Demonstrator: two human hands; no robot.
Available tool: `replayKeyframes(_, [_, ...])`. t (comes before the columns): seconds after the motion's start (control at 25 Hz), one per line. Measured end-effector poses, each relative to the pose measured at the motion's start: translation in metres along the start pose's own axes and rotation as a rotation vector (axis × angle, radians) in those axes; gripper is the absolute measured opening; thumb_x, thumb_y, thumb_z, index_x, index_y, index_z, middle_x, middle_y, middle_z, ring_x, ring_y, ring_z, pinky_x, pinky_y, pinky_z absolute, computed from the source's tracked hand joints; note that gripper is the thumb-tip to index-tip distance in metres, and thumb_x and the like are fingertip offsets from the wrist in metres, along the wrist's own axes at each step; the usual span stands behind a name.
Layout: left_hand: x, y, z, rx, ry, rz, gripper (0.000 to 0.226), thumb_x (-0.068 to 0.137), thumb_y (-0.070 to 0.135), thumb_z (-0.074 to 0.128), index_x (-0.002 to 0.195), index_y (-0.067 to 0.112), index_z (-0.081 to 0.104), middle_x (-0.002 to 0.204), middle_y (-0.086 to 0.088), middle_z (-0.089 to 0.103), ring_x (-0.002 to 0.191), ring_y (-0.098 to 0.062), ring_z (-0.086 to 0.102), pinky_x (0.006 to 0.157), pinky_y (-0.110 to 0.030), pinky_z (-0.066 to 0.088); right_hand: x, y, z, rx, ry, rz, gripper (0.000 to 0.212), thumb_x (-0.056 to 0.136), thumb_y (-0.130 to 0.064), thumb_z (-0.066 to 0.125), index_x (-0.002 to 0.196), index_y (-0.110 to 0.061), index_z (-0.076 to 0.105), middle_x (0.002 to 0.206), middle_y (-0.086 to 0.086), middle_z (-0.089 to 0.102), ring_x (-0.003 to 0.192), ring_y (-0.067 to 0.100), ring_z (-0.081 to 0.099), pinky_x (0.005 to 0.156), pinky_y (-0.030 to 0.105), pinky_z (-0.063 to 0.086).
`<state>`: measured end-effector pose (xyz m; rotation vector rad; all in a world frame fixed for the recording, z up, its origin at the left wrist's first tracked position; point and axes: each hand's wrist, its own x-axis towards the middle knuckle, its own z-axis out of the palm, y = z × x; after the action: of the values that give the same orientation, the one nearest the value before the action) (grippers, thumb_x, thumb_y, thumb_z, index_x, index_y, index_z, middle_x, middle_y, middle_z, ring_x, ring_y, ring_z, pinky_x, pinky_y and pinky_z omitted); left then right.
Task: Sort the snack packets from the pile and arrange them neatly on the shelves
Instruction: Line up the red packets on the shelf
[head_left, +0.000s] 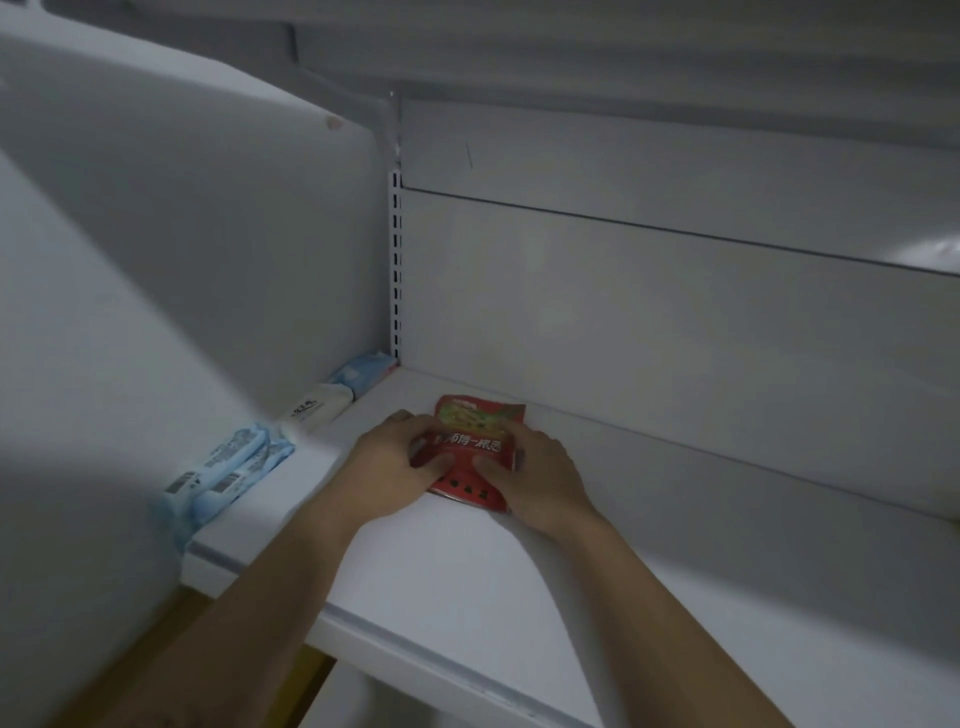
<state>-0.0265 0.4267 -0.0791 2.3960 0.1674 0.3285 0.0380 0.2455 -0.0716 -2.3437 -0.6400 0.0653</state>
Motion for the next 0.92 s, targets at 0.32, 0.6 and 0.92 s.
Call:
replayKeyframes(0.32, [0.009, 0.048, 0.009, -0.519, 0.018, -0.099, 0.045, 0.078, 0.002, 0.079, 0.112, 0.025, 0.061, 0.103, 0.006, 0.066, 0.091, -0.013, 0.067, 0.069, -0.018, 0.056, 0.001, -0.003, -0.025, 0.566, 0.264, 0.149, 0.042, 0.078, 0.007, 0.065, 0.097, -0.03, 0.066, 0.093, -0.008, 0.069, 0.086, 0.016, 0.068, 0.071, 0.023, 0.054])
replayKeyframes(0.6, [0.013, 0.162, 0.048, -0.41, -0.043, 0.156, 0.025, 0.086, 0.016, 0.074, 0.1, 0.034, 0.064, 0.101, 0.002, 0.066, 0.083, -0.021, 0.069, 0.079, -0.039, 0.059, -0.075, 0.037, -0.13, 0.568, 0.556, 0.186, 0.039, 0.089, 0.005, 0.057, 0.106, -0.028, 0.067, 0.111, -0.004, 0.066, 0.098, 0.013, 0.065, 0.079, 0.032, 0.059])
replayKeyframes(0.92, [-0.08, 0.357, 0.171, -0.489, -0.368, 0.472, 0.028, 0.087, 0.011, 0.072, 0.092, 0.038, 0.065, 0.098, -0.001, 0.068, 0.083, -0.019, 0.067, 0.068, -0.028, 0.053, -0.295, 0.136, -0.265, 0.412, 0.919, 0.355, 0.036, 0.092, -0.006, 0.063, 0.126, -0.02, 0.064, 0.117, 0.001, 0.066, 0.098, 0.015, 0.066, 0.067, 0.019, 0.057])
